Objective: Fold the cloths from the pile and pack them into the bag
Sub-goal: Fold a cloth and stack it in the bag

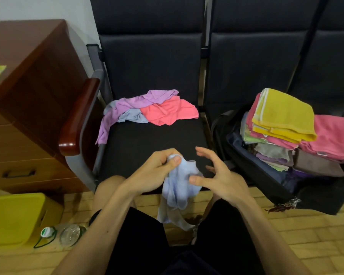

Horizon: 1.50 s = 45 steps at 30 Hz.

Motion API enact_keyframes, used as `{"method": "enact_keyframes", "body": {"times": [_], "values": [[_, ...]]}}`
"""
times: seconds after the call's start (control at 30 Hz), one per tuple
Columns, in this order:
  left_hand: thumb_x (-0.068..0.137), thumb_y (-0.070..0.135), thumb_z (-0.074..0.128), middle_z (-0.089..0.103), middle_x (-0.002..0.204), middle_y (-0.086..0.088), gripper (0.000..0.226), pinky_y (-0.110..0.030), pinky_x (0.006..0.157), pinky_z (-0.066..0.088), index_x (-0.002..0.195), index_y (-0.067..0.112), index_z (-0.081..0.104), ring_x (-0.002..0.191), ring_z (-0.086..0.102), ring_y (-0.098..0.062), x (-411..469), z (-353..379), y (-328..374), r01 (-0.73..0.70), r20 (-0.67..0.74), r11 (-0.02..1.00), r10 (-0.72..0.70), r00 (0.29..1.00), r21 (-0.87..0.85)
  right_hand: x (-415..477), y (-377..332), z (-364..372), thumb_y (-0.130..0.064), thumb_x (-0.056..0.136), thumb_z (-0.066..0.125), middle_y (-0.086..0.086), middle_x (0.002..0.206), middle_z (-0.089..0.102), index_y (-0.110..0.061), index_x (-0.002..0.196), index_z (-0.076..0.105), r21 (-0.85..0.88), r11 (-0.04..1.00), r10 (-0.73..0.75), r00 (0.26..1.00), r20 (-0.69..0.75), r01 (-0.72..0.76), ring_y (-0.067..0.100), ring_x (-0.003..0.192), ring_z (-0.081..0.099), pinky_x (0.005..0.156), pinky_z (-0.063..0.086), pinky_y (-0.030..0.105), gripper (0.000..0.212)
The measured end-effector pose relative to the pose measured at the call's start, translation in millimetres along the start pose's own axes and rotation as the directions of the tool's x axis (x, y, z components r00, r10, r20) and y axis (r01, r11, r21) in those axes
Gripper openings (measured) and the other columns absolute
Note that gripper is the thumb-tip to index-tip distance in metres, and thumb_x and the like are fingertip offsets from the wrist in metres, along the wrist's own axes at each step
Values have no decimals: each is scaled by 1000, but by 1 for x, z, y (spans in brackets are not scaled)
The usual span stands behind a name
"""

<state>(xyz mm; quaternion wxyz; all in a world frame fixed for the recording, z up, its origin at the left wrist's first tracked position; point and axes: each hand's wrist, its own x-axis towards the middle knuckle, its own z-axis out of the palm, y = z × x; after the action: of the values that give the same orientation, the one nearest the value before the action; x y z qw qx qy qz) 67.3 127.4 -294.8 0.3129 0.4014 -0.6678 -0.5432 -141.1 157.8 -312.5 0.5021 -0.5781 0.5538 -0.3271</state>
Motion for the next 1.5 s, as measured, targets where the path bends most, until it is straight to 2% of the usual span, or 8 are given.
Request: {"method": "enact_keyframes", "body": {"times": [0.17, 0.4, 0.6, 0.7, 0.83, 1.07, 1.27, 1.5], "values": [[99, 28, 49, 60, 86, 0, 21, -24, 76, 46, 91, 16, 65, 83, 55, -12, 8, -23, 23, 55, 279, 991, -18, 960, -124, 3, 1, 0, 4, 86, 69, -6, 115, 67, -21, 118, 61, 98, 969, 145, 844, 516, -226, 2, 106, 63, 94, 51, 22, 41], [93, 43, 62, 65, 93, -8, 31, -23, 82, 51, 97, 14, 71, 89, 61, -16, -3, -67, 42, 159, 465, 976, -73, 882, -148, 13, 3, -1, -2, 82, 73, -6, 101, 75, -21, 100, 77, 106, 967, 96, 722, 685, -230, 8, 98, 68, 88, 52, 23, 26], [98, 27, 54, 74, 97, -7, 25, -29, 82, 57, 99, 9, 72, 95, 68, -20, -13, -86, 35, 107, 12, 967, -107, 994, -233, 12, -37, -18, -27, 80, 76, 15, 104, 74, -9, 105, 74, 437, 897, -103, 994, 47, 72, 21, 91, 71, 78, 58, 34, 30], [104, 18, 45, 75, 99, -6, 26, -33, 79, 61, 100, 8, 69, 95, 69, -23, -6, -60, 25, -18, -483, 950, -142, 864, -312, 15, -55, -6, -25, 93, 60, 20, 104, 71, -15, 102, 73, 113, 957, -249, 956, -157, 268, 31, 93, 70, 79, 54, 48, 19], [105, 22, 45, 69, 92, 0, 26, -30, 76, 54, 96, 8, 64, 87, 63, -12, -8, -44, 21, -72, -618, 985, -42, 785, -159, 11, -62, 0, -25, 99, 53, 5, 104, 71, -32, 100, 70, 121, 954, -246, 947, -206, 274, 26, 95, 68, 78, 53, 37, 18], [104, 26, 50, 61, 93, -12, 36, -37, 81, 45, 102, -9, 58, 89, 53, -22, 5, -43, 2, -31, -556, 953, -150, 818, -303, -5, -77, 13, -34, 88, 55, 8, 91, 74, -5, 104, 70, 344, 922, -142, 981, -131, 179, 20, 85, 68, 73, 54, 34, 36], [101, 36, 49, 73, 110, -7, 38, -31, 81, 59, 114, 10, 74, 105, 69, -20, 1, -32, -8, 146, -154, 642, -387, 909, -753, -7, -92, 14, -35, 90, 56, 23, 109, 69, -9, 110, 68, 496, 861, -70, 993, -96, 109, 30, 99, 69, 88, 55, 45, 35], [79, 76, 53, 77, 91, 8, 69, -42, 100, 51, 108, 13, 62, 94, 70, -15, -14, 12, -42, 400, 51, 694, -465, 884, -599, 8, -104, 1, -23, 100, 47, -5, 83, 77, -15, 98, 67, 548, 821, -81, 983, -167, 161, 8, 83, 73, 72, 59, 23, 21]]}}
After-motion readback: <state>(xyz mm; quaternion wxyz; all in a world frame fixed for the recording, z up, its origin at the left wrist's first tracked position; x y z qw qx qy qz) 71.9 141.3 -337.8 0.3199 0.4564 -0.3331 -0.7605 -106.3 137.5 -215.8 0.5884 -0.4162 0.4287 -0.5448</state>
